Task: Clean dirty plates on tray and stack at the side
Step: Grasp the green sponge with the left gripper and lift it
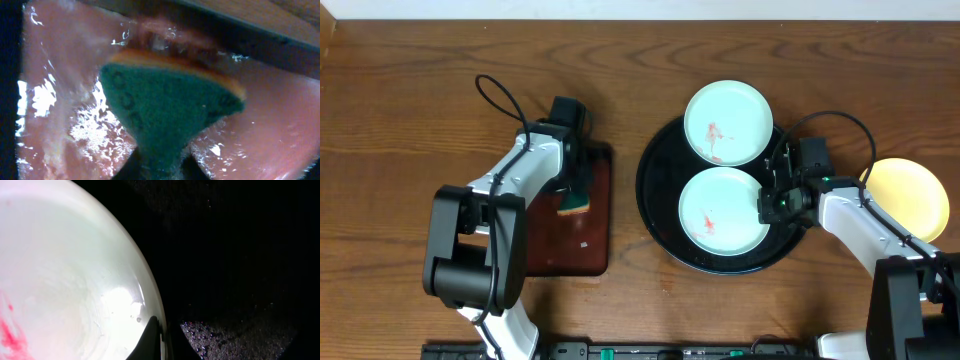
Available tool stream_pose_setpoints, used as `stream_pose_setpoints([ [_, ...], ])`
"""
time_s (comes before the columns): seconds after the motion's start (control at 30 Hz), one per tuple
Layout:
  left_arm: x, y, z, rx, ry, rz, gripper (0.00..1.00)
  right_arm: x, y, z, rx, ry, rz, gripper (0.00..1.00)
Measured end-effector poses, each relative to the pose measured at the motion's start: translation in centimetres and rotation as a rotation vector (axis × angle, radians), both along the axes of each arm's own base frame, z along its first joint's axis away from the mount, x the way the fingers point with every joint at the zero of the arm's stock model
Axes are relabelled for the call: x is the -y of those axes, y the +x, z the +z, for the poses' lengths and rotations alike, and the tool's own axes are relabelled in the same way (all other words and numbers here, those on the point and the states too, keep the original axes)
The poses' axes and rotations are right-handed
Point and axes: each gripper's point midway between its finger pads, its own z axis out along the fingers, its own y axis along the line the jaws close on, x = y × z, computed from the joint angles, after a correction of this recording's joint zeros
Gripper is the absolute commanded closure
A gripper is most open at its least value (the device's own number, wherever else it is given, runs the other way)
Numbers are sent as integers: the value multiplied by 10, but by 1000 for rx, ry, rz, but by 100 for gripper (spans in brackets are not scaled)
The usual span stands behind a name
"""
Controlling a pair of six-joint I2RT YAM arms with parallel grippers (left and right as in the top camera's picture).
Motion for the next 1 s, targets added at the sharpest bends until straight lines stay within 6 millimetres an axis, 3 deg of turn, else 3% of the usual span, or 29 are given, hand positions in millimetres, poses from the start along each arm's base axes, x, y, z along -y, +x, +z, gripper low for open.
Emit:
stream_pose_setpoints([
  [0.3,-3,-16,9,-82,14,-13,93,0,-1,0,-6,-1,0,99],
  [0.57,-2,-30,37,-82,-3,-18,92,0,-2,0,-7,0,0,99],
  [0.7,-2,-28,26,-57,-9,-18,93,0,-2,0,-7,0,0,99],
  [0.83,-6,-48,4,-97,-1,-18,92,0,-2,0,-7,0,0,99],
  [1.0,-8,-58,7,-145,9,-40,93,0,-2,0,-7,0,0,99],
])
